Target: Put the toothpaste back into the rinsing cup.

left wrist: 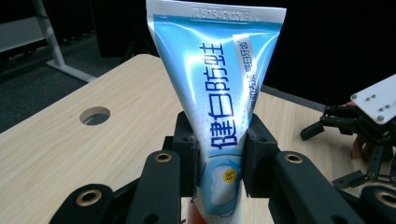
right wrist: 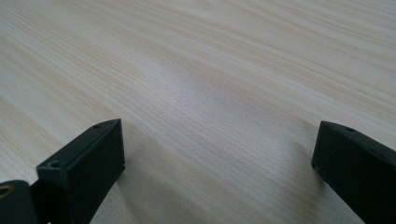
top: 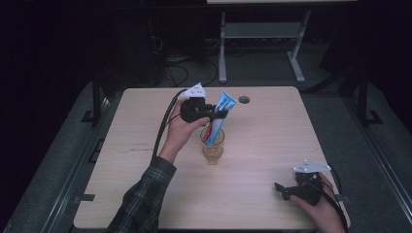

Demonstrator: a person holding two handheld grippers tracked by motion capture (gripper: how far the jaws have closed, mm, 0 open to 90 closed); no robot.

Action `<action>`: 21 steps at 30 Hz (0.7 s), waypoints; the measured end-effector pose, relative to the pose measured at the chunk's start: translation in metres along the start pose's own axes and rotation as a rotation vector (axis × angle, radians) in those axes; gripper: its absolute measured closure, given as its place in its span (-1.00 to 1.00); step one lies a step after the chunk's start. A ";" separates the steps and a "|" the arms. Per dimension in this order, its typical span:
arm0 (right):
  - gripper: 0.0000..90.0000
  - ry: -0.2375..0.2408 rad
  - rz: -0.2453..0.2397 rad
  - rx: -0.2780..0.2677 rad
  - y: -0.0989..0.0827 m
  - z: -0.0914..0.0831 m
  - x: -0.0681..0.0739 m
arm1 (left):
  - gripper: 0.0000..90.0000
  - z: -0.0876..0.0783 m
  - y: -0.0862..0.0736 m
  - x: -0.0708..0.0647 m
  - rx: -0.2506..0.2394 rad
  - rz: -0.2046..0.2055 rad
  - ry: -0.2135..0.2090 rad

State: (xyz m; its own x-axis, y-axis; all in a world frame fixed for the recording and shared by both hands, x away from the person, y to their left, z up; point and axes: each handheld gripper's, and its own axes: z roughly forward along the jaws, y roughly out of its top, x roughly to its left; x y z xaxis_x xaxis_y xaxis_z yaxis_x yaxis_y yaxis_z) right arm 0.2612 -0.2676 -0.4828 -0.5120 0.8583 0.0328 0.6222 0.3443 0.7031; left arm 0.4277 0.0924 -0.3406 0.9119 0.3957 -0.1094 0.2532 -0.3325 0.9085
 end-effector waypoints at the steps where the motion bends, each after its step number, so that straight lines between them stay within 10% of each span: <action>1: -0.96 0.000 0.000 0.000 0.000 0.000 0.000 | 0.57 0.000 -0.001 0.000 0.002 0.002 0.000; 21: -0.96 0.000 -0.001 0.000 0.000 0.000 0.000 | 0.56 0.005 -0.017 0.000 0.031 -0.005 0.002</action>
State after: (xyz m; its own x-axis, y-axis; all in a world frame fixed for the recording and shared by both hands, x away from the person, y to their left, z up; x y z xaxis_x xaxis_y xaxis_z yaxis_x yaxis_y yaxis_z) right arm 0.2613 -0.2677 -0.4829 -0.5125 0.8581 0.0316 0.6214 0.3452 0.7034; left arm 0.4250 0.0935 -0.3578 0.9099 0.3993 -0.1125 0.2673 -0.3568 0.8951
